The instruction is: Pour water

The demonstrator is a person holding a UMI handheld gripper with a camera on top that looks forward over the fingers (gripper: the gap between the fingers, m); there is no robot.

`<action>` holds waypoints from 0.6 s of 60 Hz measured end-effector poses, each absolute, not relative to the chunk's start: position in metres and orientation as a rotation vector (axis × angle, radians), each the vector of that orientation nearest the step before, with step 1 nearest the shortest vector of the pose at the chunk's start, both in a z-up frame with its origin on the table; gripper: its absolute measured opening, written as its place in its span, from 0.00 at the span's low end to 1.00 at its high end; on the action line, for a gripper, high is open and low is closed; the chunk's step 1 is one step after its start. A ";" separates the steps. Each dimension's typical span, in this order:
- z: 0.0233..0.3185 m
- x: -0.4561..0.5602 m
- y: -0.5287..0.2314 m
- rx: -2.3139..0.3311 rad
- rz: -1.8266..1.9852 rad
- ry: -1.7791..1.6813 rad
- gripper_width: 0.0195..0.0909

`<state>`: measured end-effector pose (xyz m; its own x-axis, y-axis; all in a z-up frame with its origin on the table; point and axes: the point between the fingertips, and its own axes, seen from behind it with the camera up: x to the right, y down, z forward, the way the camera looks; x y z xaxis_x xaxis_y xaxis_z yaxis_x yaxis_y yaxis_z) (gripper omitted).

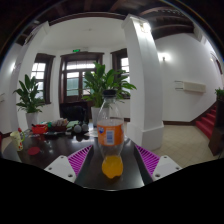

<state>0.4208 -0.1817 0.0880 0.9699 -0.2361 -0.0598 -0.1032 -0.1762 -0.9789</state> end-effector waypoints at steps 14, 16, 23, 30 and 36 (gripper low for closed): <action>0.104 0.441 -0.136 -1.730 -0.129 0.194 0.86; 0.107 0.438 -0.131 -1.721 -0.122 0.182 0.83; 0.111 0.428 -0.118 -1.704 -0.115 0.147 0.50; 0.112 0.421 -0.117 -1.715 -0.126 0.116 0.35; 0.115 0.421 -0.111 -1.722 -0.150 0.079 0.18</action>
<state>0.4211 -0.1114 0.1154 0.9888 -0.1387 0.0550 0.0330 -0.1560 -0.9872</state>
